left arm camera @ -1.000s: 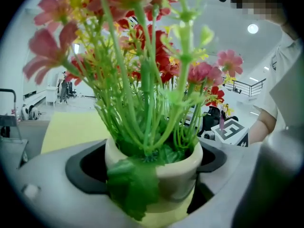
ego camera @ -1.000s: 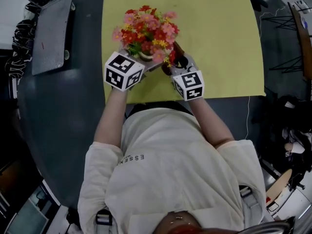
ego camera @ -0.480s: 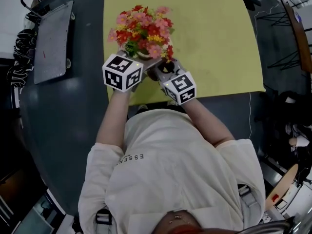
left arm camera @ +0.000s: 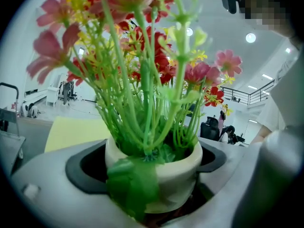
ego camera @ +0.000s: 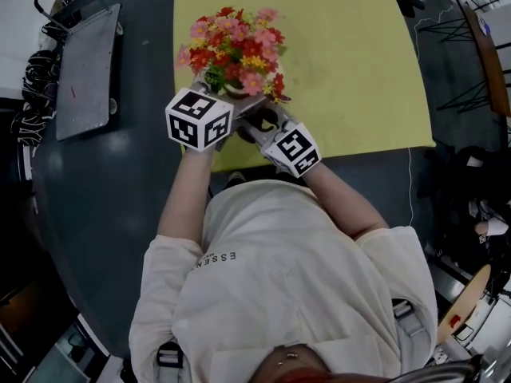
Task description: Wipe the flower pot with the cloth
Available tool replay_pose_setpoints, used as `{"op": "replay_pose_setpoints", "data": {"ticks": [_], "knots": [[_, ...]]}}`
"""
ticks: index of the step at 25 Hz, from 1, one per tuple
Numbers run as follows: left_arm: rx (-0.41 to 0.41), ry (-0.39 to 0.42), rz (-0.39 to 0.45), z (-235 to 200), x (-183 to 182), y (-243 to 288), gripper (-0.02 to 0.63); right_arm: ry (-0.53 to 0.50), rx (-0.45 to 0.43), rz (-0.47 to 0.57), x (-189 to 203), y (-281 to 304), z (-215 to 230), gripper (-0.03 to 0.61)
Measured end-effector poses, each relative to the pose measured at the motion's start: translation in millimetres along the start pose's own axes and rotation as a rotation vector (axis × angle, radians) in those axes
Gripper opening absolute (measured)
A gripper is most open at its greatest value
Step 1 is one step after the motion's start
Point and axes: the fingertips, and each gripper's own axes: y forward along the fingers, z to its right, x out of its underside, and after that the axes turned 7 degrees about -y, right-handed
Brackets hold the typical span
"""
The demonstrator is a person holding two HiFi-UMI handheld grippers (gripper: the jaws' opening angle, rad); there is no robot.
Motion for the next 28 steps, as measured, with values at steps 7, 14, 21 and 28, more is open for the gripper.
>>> {"op": "replay_pose_setpoints", "data": {"ticks": [7,14,21,28], "knots": [[0.061,0.025,-0.027,11.5,4.8,-12.4,0.557,0.101,0.229,-0.009,19.4,-36.0,75.4,0.061],[0.155,0.047,-0.039,28.5,-4.8,-14.5,0.557,0.125,0.297,0.133,-19.1,-42.4,108.4,0.061],[0.243,0.063,-0.041,40.6,-15.0,-10.2,0.557,0.100,0.269,0.195,-34.5,-40.0,100.1,0.061],[0.249,0.064,-0.016,44.5,-18.4,-1.0,0.557,0.077,0.175,0.195,-39.5,-24.8,70.7,0.061]]}}
